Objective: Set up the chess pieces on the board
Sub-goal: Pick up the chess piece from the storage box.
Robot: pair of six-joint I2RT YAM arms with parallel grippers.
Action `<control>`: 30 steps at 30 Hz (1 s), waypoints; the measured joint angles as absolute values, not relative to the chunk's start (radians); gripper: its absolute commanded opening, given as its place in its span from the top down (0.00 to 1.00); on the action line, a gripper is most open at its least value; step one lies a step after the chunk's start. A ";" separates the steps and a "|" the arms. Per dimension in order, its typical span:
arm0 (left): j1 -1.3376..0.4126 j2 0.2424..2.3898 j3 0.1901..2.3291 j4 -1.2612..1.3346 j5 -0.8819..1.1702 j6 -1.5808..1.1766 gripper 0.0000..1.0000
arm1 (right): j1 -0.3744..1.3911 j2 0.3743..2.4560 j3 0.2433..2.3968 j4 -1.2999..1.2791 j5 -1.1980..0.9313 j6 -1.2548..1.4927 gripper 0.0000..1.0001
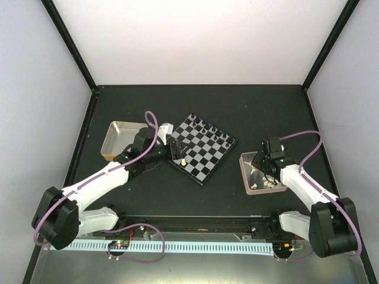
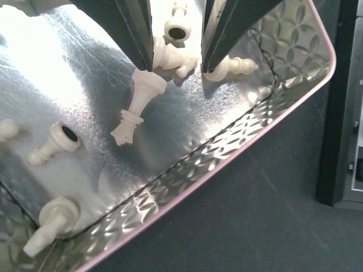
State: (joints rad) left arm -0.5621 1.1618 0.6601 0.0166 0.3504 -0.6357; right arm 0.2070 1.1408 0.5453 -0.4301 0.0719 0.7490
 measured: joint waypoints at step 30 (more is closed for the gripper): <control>-0.574 1.173 0.665 0.032 0.369 -0.658 0.35 | 0.225 1.375 0.617 -0.445 0.079 0.569 0.72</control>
